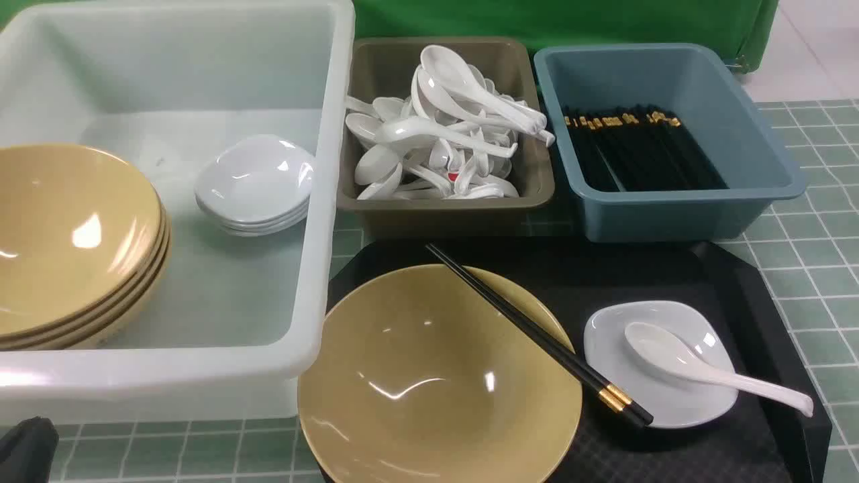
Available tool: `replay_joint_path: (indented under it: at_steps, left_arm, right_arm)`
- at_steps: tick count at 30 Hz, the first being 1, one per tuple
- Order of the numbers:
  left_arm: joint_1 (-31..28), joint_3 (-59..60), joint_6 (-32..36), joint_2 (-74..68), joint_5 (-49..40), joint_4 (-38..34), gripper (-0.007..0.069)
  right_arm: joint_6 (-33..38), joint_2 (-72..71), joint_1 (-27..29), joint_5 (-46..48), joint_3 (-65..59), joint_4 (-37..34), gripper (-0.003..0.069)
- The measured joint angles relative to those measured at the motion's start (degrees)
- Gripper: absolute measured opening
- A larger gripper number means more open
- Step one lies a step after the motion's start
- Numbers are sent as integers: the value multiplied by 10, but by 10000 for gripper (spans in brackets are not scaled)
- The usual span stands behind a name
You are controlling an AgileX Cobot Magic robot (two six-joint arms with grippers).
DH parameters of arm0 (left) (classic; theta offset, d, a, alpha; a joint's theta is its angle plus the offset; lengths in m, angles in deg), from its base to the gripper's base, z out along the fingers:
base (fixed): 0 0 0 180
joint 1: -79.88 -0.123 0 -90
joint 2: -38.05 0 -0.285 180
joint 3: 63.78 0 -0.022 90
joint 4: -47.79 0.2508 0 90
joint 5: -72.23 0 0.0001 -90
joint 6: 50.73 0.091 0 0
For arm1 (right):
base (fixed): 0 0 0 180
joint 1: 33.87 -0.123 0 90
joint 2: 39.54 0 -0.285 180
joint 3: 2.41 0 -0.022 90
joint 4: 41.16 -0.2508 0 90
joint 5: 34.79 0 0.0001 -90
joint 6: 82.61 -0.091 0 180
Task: On blue table put chopsticks spoon bowls plates into blue grey white boxes.
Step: 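Move the grippers toward the tableware on the black tray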
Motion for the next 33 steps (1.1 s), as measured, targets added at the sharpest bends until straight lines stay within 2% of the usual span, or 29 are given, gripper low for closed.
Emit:
replay_joint_path:
  at_steps: [25,33]
  left_arm:
    - [0,0,0,0,0,0,-12]
    - [0,0,0,0,0,0,-12]
  right_arm:
    - [0,0,0,0,0,0,237]
    - [25,0,0,-1,0,18,237]
